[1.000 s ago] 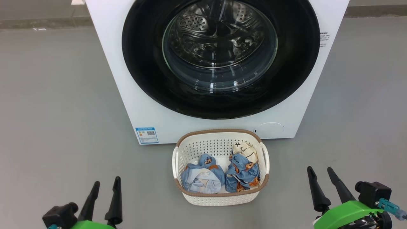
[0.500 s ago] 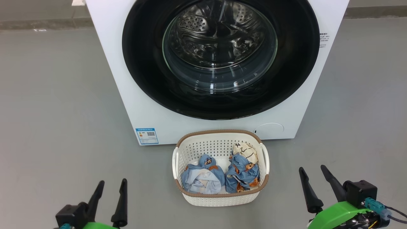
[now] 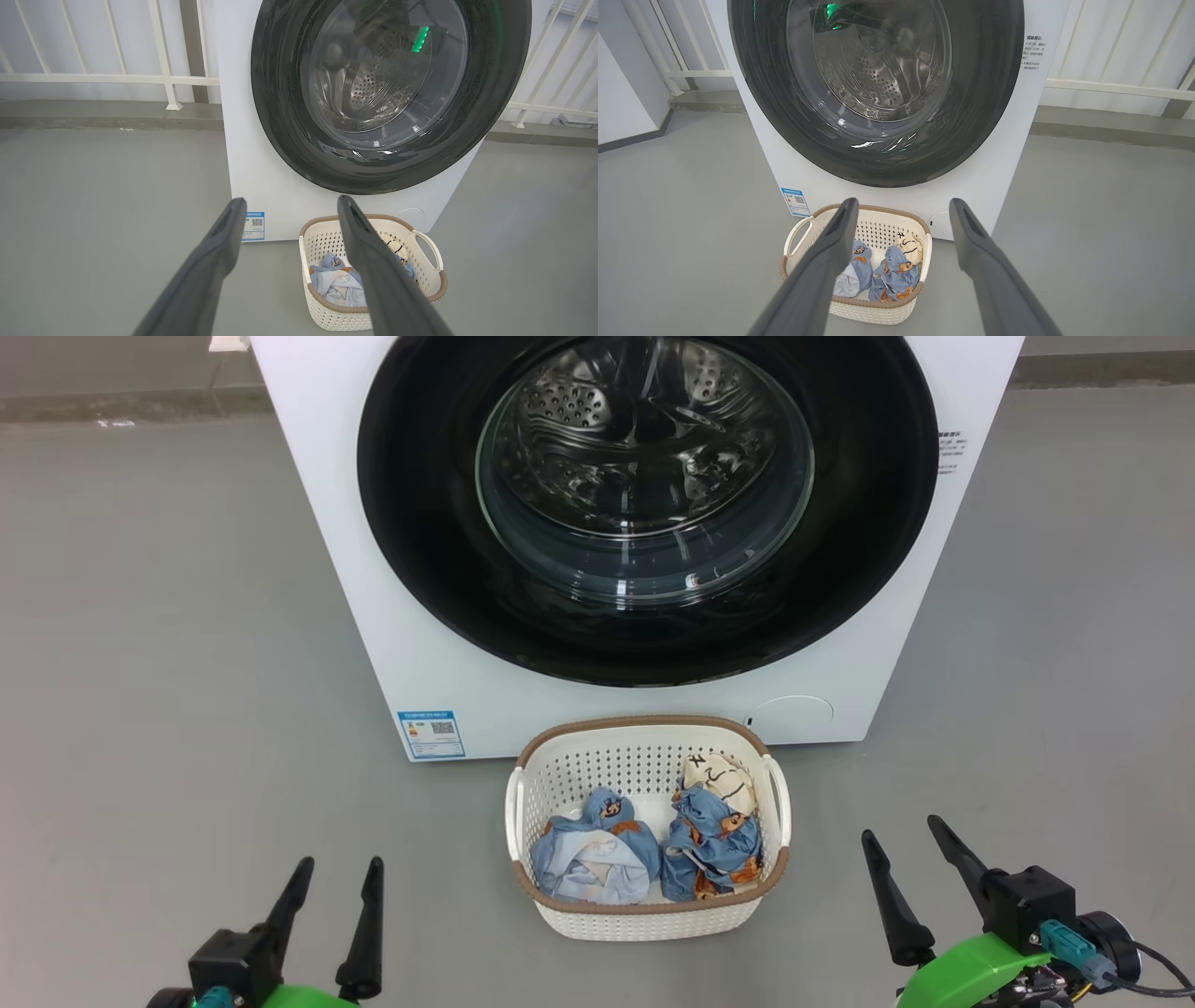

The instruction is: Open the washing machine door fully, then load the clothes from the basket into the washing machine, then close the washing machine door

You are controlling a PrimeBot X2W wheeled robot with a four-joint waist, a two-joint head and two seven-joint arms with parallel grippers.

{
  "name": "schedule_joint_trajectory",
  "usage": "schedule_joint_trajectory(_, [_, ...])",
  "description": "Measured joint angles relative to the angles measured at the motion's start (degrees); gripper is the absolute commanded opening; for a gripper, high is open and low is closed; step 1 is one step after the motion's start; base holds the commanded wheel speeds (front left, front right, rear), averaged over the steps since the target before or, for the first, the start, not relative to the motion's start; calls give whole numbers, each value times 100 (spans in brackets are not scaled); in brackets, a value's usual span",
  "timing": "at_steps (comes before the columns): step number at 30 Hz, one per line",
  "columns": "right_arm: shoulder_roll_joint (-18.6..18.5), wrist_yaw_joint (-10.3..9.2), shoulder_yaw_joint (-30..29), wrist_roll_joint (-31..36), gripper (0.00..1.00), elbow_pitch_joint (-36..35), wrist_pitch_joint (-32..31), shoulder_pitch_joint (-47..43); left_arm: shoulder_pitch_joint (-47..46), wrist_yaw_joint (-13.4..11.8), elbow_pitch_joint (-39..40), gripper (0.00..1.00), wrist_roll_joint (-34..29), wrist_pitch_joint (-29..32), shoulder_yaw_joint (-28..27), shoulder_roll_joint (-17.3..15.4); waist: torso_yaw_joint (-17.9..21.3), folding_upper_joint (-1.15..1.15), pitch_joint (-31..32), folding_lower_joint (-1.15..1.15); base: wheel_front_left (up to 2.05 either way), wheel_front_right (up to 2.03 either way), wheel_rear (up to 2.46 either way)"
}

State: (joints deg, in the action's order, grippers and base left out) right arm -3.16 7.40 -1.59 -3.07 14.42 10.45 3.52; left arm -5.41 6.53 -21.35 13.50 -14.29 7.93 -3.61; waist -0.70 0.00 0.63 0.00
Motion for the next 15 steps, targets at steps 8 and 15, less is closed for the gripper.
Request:
schedule_joint_trajectory(8, [5, 0, -13, -1, 100, -2, 9, 0, -14, -30, -65, 100, 1, 0, -1, -1, -31, 0, -21, 0, 0, 0, 0])
schedule_joint_trajectory(15, [15, 0, -21, -2, 100, -1, 25, 0, -15, -32, -68, 100, 4, 0, -3, -1, -41, 0, -33, 0, 0, 0, 0])
